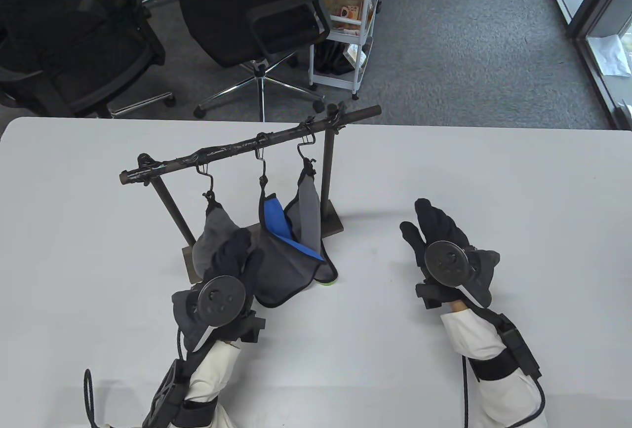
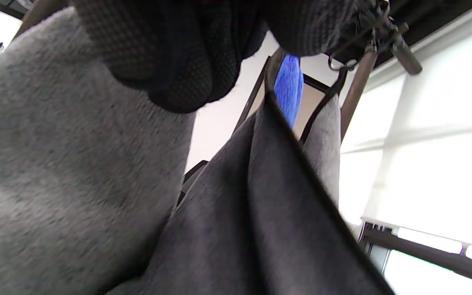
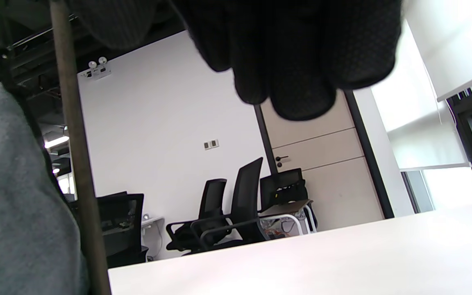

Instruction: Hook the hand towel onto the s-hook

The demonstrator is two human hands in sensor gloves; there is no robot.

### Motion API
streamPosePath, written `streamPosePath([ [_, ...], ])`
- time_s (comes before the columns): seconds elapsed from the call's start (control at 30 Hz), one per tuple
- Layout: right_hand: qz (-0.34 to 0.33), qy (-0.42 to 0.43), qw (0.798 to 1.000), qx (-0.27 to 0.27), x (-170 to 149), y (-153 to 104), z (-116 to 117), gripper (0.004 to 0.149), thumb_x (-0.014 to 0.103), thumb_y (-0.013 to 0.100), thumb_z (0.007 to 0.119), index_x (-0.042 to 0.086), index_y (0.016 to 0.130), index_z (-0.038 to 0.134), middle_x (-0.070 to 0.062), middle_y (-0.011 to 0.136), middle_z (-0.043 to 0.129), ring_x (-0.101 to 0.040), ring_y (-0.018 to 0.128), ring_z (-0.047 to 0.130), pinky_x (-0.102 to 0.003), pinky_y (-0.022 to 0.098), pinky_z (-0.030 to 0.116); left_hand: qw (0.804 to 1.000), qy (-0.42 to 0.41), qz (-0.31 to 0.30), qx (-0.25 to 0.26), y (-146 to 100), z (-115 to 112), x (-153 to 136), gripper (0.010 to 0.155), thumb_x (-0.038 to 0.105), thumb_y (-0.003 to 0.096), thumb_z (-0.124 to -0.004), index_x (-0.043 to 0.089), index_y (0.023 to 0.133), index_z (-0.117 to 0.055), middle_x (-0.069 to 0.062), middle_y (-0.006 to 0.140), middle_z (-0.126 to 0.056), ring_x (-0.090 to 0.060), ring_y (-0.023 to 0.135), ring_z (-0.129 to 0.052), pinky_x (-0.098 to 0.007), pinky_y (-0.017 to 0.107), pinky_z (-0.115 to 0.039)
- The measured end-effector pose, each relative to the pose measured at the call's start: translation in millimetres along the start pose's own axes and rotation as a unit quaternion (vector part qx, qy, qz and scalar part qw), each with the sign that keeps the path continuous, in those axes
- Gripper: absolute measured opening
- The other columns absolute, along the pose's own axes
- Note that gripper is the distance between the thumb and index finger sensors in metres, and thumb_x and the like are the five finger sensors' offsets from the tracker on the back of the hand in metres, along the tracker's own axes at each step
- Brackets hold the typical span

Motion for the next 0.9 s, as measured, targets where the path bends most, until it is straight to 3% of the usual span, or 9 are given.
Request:
streamPosePath([
  [0.1,-0.016,-0.023,1.0,0.002,5,-11,-4,0.06,0.043,0.057,0.064,0.007,0.105,0.063,-0.024,0.093,0.078,-0.039,0.077,0.085,-0.056,0.061,0.072,0.999,0.041,-0.028,-0.019,-4,-12,5,0.057,0.041,0.0541,-0.072,0.014,0.104,-0.07,-0.013,0.095,-0.088,-0.028,0.077,-0.097,-0.028,0.045,-0.091],
  [0.2,-0.042,-0.065,0.997,-0.005,11,-24,-11,0.063,0.043,0.057,0.064,0.007,0.108,0.057,-0.026,0.102,0.068,-0.044,0.089,0.073,-0.06,0.069,0.062,0.994,0.083,-0.059,-0.034,-9,-20,11,0.063,0.043,0.0555,-0.067,0.013,0.11,-0.062,-0.019,0.103,-0.08,-0.037,0.086,-0.089,-0.036,0.055,-0.087],
  [0.43,-0.069,-0.122,0.99,-0.015,12,-45,-22,0.067,0.045,0.058,0.06,0.011,0.113,0.045,-0.025,0.113,0.05,-0.047,0.104,0.045,-0.066,0.075,0.038,0.984,0.136,-0.101,-0.049,-16,-24,20,0.078,0.051,0.0563,-0.06,0.01,0.119,-0.038,-0.029,0.118,-0.053,-0.056,0.103,-0.057,-0.057,0.072,-0.066],
  [0.63,-0.073,-0.147,0.986,-0.018,-3,-59,-24,0.07,0.048,0.058,0.057,0.013,0.115,0.035,-0.023,0.118,0.035,-0.046,0.107,0.024,-0.067,0.073,0.022,0.976,0.168,-0.112,-0.076,-22,-30,19,0.085,0.057,0.0559,-0.054,0.01,0.12,-0.025,-0.032,0.123,-0.032,-0.064,0.105,-0.03,-0.071,0.075,-0.043],
  [0.9,-0.065,-0.142,0.988,-0.015,-19,-69,-19,0.072,0.05,0.058,0.055,0.013,0.116,0.033,-0.023,0.118,0.032,-0.047,0.106,0.02,-0.067,0.072,0.018,0.967,0.205,-0.119,-0.09,-28,-40,16,0.088,0.058,0.0561,-0.053,0.008,0.119,-0.018,-0.034,0.122,-0.023,-0.065,0.104,-0.024,-0.074,0.073,-0.035],
])
Point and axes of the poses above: the tracker on the back of each hand, its own x axis roughly to the thumb side, its own y axis roughly from the wrist to the fingertips, z = x × y, the point moved 4 cm from there along y, roughly from the wrist to the fingertips
